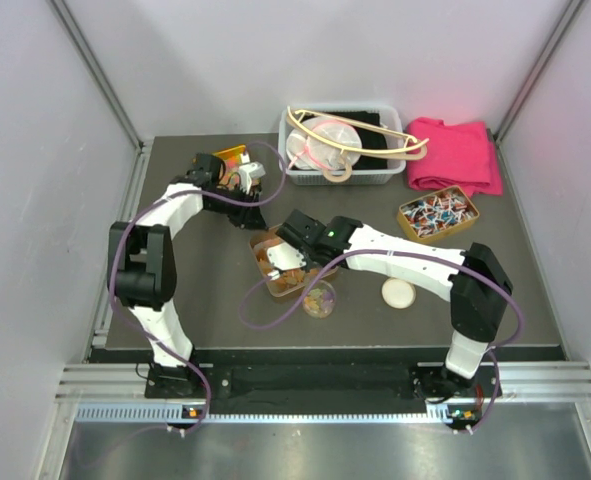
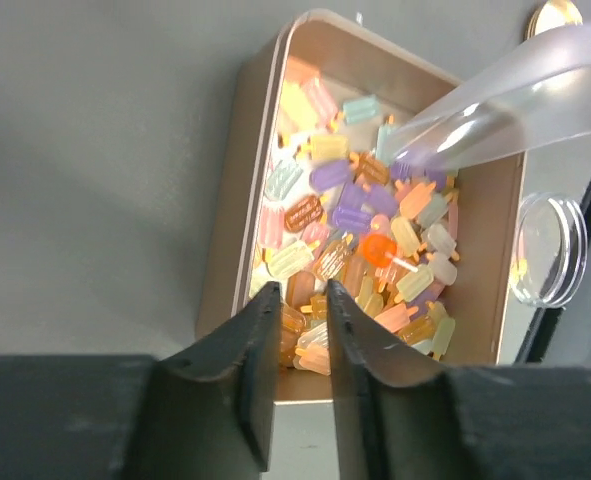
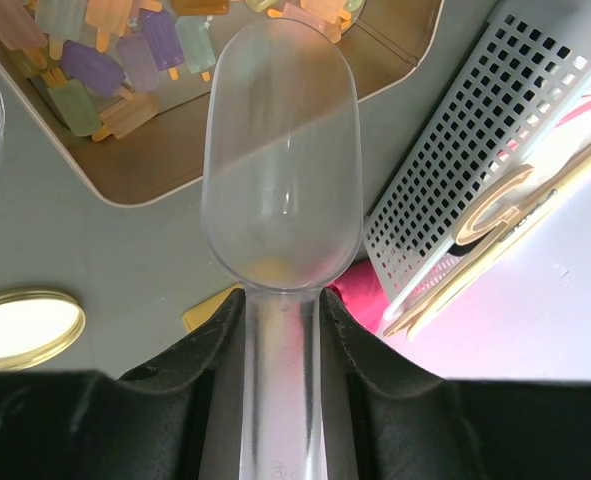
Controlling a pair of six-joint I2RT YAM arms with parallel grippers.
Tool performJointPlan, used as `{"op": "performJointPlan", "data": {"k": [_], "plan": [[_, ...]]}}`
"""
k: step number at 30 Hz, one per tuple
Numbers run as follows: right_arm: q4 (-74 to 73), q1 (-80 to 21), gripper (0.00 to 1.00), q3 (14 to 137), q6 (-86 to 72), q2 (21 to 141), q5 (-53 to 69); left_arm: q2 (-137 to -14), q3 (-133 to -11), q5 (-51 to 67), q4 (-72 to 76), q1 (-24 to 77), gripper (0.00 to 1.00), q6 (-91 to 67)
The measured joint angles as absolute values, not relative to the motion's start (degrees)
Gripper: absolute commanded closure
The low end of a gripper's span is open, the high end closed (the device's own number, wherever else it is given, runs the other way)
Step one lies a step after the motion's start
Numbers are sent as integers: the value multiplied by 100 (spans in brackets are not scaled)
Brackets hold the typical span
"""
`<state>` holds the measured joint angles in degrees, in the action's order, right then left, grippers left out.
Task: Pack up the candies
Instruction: Scoop the fake candies from the storage box.
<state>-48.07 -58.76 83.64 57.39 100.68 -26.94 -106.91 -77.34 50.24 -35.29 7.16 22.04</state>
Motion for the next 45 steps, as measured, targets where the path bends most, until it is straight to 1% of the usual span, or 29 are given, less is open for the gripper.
{"op": "performJointPlan", "data": {"k": [1,2,4,5,10,16,18,23,27,33,38,42,45], "plan": [[-4807,-5876,100,8364,5734,10068,-2694,-10613,-7734,5013,-3503,716,66,2204],[-4807,-5876,100,8364,5730,10068,-2694,-10510,-7736,4965,-3459,718,63,2202],[-4807,-5876,100,8364,5723,10068,-2694,-10346,-7738,4805,-3376,718,50,2211],[-4807,-5876,100,8364,5721,10068,-2692,-10280,-7754,4650,-3336,725,47,2222],[-4807,-5876,100,8364,5719,10068,-2692,-10278,-7730,3955,-3247,773,46,2368],[-4810,-5876,100,8364,5693,10068,-2692,-10307,-7435,3148,-3041,1009,55,2508],[-4810,-5876,100,8364,5690,10068,-2689,-10361,-7404,2943,-3000,1109,57,2552],[-4838,-5876,100,8364,5686,10068,-2692,-10366,-7395,2740,-2974,1253,65,2585],[-4910,-5878,100,8364,5684,10068,-2692,-10366,-7389,2628,-2947,1323,68,2602],[-4932,-5907,100,8364,5686,10106,-2696,-10368,-7336,2502,-2871,1411,75,2611],[-4934,-5972,100,8366,5690,10307,-2722,-10425,-7303,2408,-2818,1492,77,2596],[-4923,-6031,100,8429,5695,10567,-2753,-10477,-7288,2303,-2797,1553,82,2550],[-4930,-6053,100,8556,5690,10755,-2825,-10477,-7288,2231,-2766,1605,88,2530]]}}
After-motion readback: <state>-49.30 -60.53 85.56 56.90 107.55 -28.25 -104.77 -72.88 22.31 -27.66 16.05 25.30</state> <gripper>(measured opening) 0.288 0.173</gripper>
